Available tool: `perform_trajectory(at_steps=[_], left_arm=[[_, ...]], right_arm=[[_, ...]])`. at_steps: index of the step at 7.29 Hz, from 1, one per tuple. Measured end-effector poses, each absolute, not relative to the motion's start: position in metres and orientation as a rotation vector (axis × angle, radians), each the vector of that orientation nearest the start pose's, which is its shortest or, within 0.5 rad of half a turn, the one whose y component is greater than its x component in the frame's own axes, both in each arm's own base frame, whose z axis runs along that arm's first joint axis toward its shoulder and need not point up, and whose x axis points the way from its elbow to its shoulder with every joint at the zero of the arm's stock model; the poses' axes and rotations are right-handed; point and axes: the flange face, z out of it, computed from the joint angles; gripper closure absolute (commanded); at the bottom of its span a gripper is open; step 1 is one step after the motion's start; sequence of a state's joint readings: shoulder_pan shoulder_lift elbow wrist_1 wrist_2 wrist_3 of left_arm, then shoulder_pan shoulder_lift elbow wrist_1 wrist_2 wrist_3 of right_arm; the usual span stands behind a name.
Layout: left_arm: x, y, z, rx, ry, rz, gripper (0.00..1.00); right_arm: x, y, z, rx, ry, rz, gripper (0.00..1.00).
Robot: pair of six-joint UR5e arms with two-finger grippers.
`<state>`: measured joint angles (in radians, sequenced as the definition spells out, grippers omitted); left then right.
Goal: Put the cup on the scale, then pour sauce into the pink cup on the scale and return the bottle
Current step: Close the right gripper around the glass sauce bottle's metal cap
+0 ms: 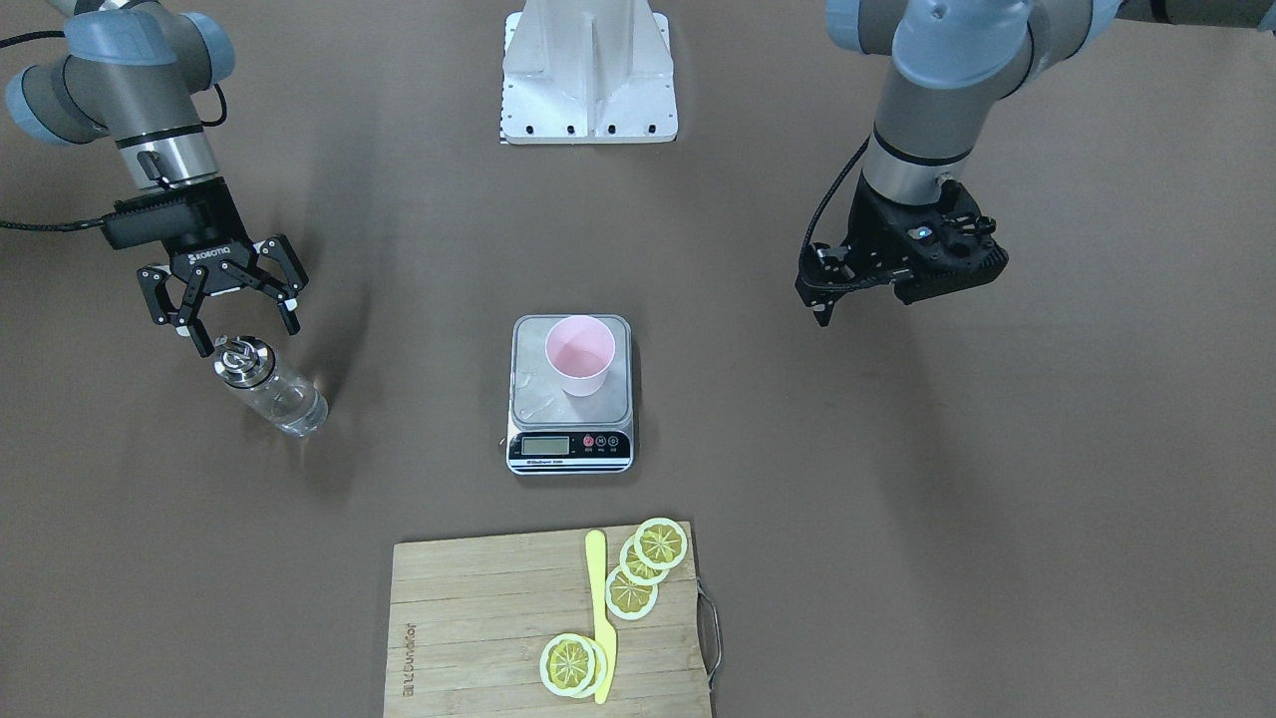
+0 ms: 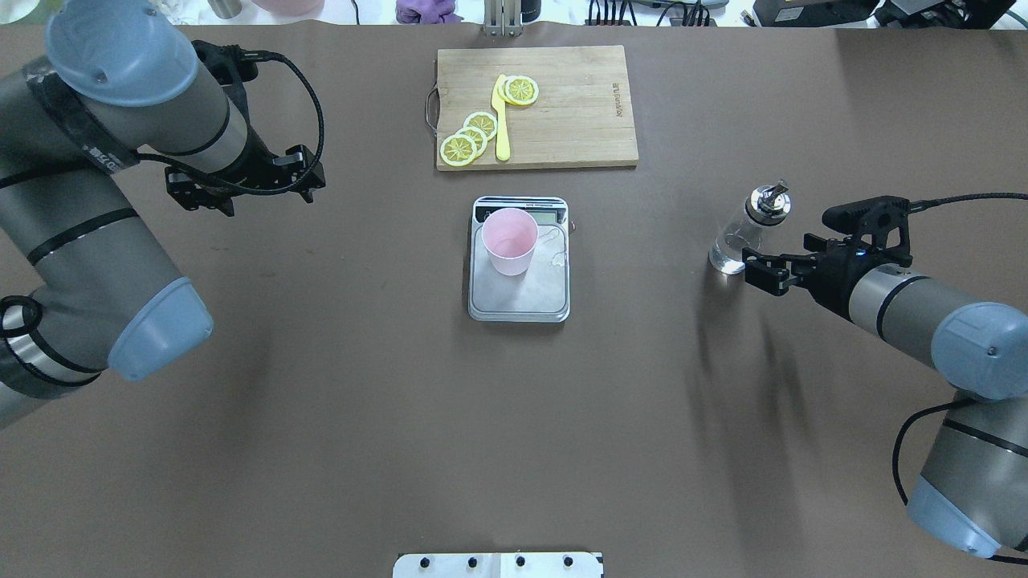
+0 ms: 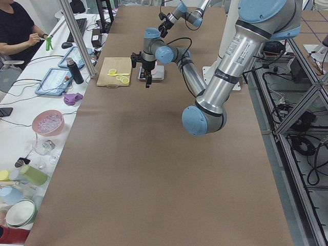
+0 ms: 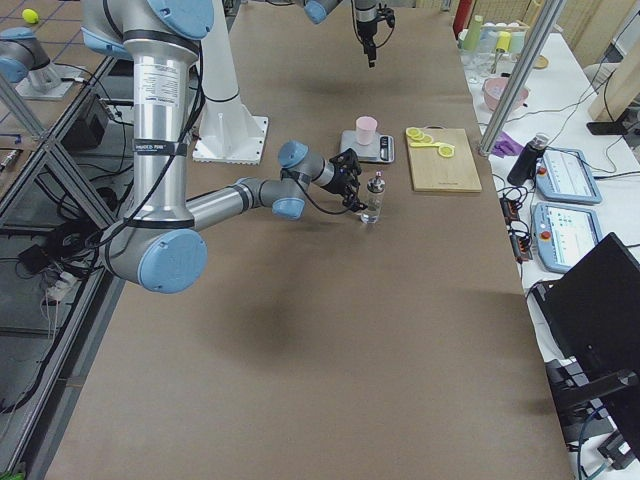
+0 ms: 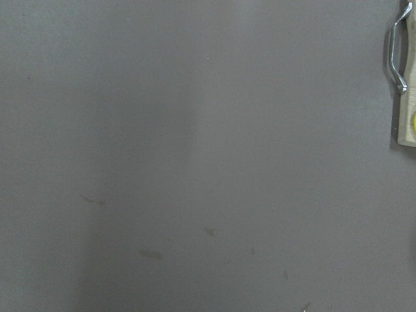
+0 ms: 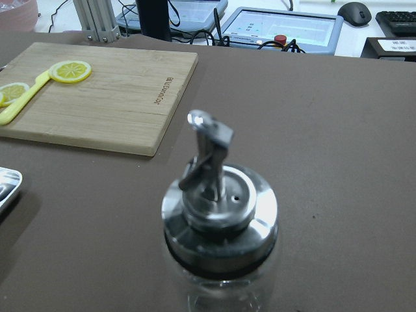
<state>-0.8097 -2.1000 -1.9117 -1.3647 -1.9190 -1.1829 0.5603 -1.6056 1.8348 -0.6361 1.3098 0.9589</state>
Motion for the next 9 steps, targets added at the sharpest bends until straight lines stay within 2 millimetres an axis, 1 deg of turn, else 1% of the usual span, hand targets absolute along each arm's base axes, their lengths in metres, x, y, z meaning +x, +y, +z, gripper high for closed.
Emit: perform_trajectory(at_steps=[3, 5, 7, 9], left_arm=[[0.344, -0.511, 0.245, 0.095, 0.737, -0.299, 0.02], [0.345, -0.513, 0.248, 0.093, 0.736, -0.303, 0.02], [0.347, -0.515, 0.251, 0.09, 0.732, -0.304, 0.02], [0.347, -0.515, 0.251, 0.089, 0.731, -0.305, 0.02]], right_arm=[[-0.363, -0.414, 0.451, 0.857, -0.803, 0.132, 0.01], [-0.378, -0.418, 0.455, 0.868, -0.784, 0.138, 0.03], [-0.383, -0.417, 0.46, 0.874, -0.77, 0.137, 0.04], [-0.385, -0.417, 0.463, 0.875, -0.765, 0.133, 0.05]])
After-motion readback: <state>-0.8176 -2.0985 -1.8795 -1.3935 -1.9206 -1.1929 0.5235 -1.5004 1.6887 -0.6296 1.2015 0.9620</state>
